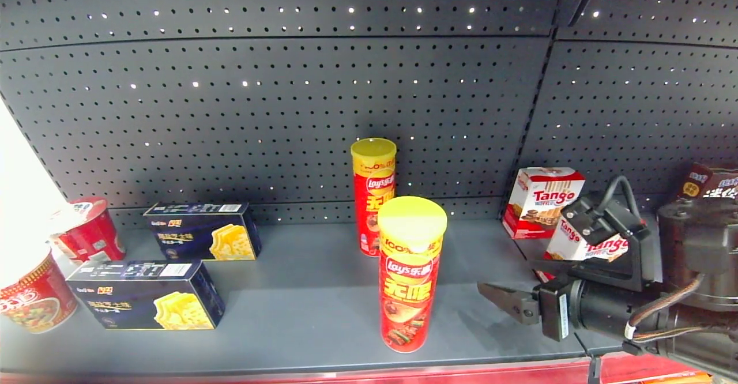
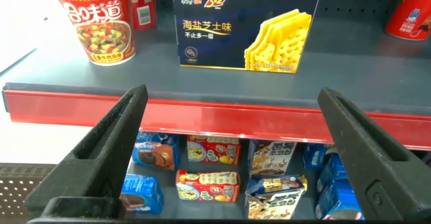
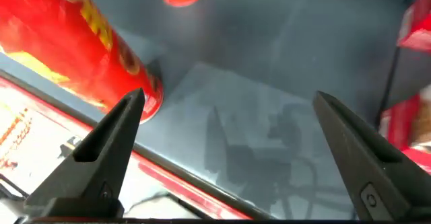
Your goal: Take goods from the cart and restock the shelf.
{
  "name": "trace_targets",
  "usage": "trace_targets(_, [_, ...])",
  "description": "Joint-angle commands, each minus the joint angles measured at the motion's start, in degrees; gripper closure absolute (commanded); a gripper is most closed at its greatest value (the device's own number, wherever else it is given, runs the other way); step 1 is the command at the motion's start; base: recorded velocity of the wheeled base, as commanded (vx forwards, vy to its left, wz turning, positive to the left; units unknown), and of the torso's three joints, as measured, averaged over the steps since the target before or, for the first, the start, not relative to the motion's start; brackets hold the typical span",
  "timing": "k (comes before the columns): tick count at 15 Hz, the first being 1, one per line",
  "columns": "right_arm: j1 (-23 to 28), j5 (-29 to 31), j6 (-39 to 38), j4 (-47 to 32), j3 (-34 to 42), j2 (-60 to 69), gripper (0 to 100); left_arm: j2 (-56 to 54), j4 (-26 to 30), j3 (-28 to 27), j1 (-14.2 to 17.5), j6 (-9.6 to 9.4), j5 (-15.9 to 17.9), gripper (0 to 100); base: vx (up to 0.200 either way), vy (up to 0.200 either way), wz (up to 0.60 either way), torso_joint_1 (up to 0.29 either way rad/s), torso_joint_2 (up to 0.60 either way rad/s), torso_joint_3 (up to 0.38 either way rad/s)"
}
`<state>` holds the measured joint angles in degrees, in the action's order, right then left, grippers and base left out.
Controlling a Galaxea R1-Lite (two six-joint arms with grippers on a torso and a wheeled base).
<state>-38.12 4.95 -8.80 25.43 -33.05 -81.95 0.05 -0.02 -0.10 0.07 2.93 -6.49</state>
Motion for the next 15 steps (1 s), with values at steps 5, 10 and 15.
trace_targets(5, [-1.34,-0.12,-0.08,2.26,-1.14,-7.09,0,0.13,0.02,0.01,0.01,-0.03,-0.02,0,0.000,0.000,0.00,0.000,0.00,0.000])
trace_targets(10, [-2.92,-0.12,-0.08,3.84,-2.46,-10.43,0,0.13,-0.06,0.01,0.01,0.06,-0.02,0,0.000,0.000,0.00,0.000,0.00,0.000])
trace_targets(15, [-4.33,-0.03,0.10,3.93,-5.54,-12.98,0,0.13,0.02,0.01,0.01,-0.03,-0.02,0,0.000,0.000,0.00,0.000,0.00,0.000])
